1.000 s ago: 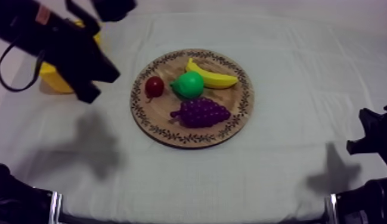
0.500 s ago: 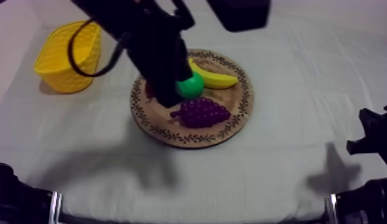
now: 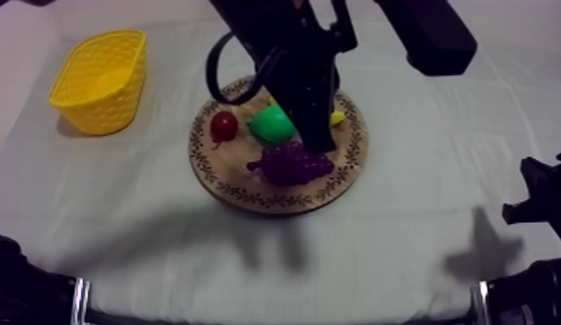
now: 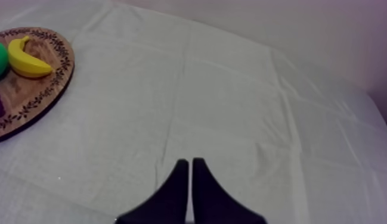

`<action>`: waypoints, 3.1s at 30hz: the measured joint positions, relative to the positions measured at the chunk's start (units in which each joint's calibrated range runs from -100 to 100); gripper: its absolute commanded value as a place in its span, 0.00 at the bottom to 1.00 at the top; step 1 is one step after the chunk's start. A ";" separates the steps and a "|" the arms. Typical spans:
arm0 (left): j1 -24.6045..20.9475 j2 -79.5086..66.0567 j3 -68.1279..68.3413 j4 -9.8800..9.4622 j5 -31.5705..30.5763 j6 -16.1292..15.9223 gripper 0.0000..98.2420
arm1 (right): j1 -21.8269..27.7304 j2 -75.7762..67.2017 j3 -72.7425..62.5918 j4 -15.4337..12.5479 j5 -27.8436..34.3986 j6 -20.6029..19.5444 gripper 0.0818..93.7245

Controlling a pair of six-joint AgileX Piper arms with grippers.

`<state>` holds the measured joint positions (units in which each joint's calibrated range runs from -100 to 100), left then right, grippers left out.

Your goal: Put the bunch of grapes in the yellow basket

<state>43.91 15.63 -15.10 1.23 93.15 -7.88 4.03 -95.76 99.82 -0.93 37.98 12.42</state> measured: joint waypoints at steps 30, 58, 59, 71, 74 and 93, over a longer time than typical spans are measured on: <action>-0.72 1.61 -1.07 -3.13 6.20 -0.86 0.88 | 0.00 0.00 0.00 0.00 0.00 0.00 0.00; -2.66 13.21 8.41 -3.36 -5.29 -1.52 0.96 | 0.00 0.00 0.00 0.00 0.00 0.00 0.00; -2.66 13.80 8.14 -3.36 -5.54 -1.55 0.96 | 0.00 0.00 0.00 0.00 0.00 0.00 0.00; -2.76 20.50 3.70 -3.37 -5.90 -1.97 0.97 | 0.00 0.00 0.00 0.00 0.00 0.00 0.00; -2.92 21.80 2.53 -3.35 -6.03 -2.19 0.97 | 0.00 0.00 0.00 0.00 0.00 0.00 0.00; -4.66 30.57 -1.35 -3.22 -7.12 -2.76 0.92 | 0.00 0.00 0.00 0.00 0.00 -0.03 0.00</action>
<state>39.24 46.19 -16.44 -1.98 86.02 -10.64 4.03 -95.76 99.82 -0.93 37.98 12.39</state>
